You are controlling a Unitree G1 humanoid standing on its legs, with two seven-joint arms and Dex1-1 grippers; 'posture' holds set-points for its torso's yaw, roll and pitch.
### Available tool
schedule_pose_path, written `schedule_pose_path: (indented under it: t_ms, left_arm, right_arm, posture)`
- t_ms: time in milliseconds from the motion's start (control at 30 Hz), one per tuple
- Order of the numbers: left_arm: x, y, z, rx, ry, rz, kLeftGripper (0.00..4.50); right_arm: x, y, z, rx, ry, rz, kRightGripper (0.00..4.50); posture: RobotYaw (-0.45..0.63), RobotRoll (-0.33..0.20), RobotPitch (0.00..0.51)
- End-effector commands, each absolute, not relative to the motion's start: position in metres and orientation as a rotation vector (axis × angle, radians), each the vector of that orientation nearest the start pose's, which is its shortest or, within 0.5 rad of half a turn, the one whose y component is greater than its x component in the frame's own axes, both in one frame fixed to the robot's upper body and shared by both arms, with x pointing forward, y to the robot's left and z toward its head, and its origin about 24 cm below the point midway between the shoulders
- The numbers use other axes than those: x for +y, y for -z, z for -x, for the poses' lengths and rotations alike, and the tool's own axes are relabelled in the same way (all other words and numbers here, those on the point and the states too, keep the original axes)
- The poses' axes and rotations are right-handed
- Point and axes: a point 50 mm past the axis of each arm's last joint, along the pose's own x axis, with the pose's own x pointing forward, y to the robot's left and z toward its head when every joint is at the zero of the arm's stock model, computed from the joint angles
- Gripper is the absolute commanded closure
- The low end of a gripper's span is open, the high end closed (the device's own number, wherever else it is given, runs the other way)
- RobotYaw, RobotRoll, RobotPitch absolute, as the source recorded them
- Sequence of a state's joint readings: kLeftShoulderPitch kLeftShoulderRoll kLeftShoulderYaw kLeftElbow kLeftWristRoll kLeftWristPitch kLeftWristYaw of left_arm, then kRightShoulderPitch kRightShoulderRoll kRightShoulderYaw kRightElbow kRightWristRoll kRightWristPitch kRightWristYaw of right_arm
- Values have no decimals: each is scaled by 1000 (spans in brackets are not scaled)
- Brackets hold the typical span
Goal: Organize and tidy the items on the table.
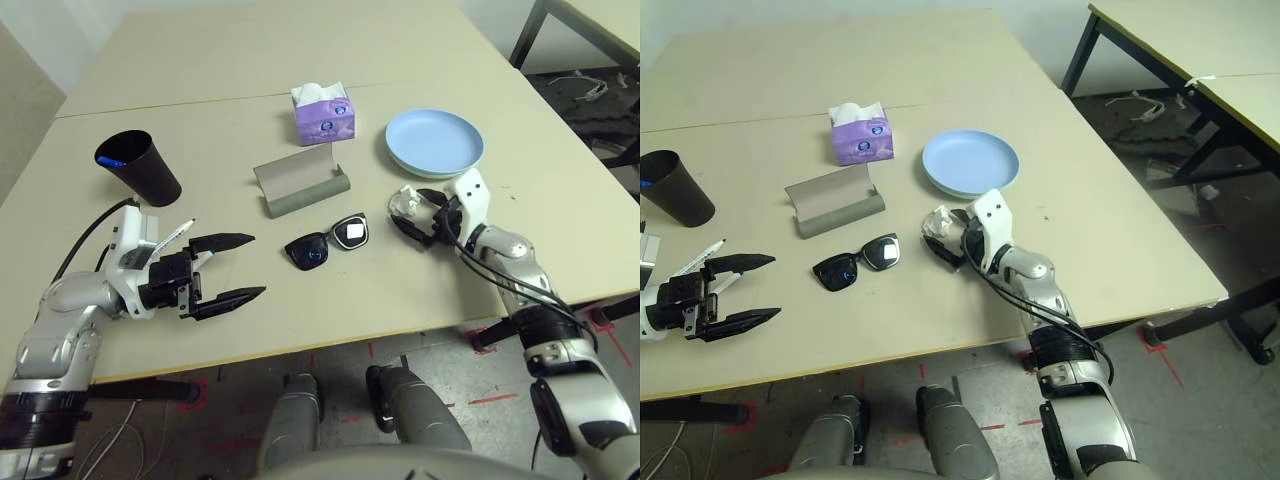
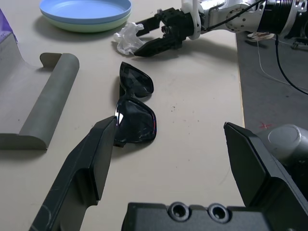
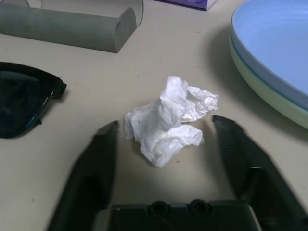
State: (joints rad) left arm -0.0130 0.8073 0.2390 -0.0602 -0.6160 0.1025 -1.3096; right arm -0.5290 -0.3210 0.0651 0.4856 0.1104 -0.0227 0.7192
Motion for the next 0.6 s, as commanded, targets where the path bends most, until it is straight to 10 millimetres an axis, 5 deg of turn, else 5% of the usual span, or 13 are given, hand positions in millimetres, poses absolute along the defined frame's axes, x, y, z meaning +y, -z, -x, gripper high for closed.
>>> schedule_pose_path:
  t_ms: [33, 267, 367, 600]
  left_arm:
    - [264, -138, -219, 31, 1154, -247, 0]
    - [261, -134, -219, 33, 1158, -235, 0]
    - [261, -131, -220, 35, 1159, -235, 0]
    - [264, -129, -219, 43, 1149, -238, 0]
  right_arm:
    - [-149, -77, -335, 82, -785, 245, 1954]
    - [-153, -75, -333, 88, -757, 228, 4408]
    - [-155, -85, -332, 53, -751, 203, 4461]
    - [-160, -152, -334, -142, -721, 89, 4461]
  posture:
    - [-52, 0, 176]
    - [-61, 0, 173]
    - [-59, 0, 168]
    - [-67, 0, 163]
